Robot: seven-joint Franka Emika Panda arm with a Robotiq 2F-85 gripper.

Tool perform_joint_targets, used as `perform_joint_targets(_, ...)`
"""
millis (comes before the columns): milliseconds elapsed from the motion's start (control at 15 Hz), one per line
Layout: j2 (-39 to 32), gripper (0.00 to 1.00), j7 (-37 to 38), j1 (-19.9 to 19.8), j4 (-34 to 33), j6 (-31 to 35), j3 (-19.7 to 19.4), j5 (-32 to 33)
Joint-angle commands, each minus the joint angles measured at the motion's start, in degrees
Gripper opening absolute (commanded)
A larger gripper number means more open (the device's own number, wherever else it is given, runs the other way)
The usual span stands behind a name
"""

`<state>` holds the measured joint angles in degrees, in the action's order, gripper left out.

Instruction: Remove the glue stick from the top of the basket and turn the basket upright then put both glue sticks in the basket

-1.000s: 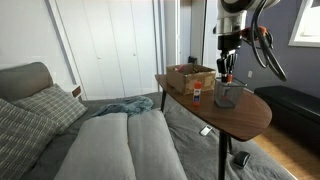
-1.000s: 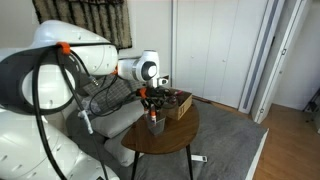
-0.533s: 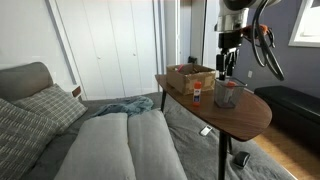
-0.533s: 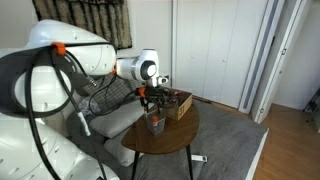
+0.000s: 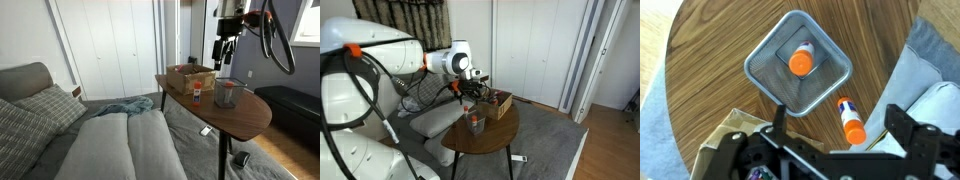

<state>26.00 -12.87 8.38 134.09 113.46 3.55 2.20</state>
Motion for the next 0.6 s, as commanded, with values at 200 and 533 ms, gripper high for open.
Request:
perform_joint_targets(200, -4.33, 1.0, -2.1, 3.45, -0.99, 3.32, 2.4, -1.31)
perform_joint_targets(533, -10.58, 1.0, -6.68, 3.79, -3.08, 5.5, 1.85, -1.97)
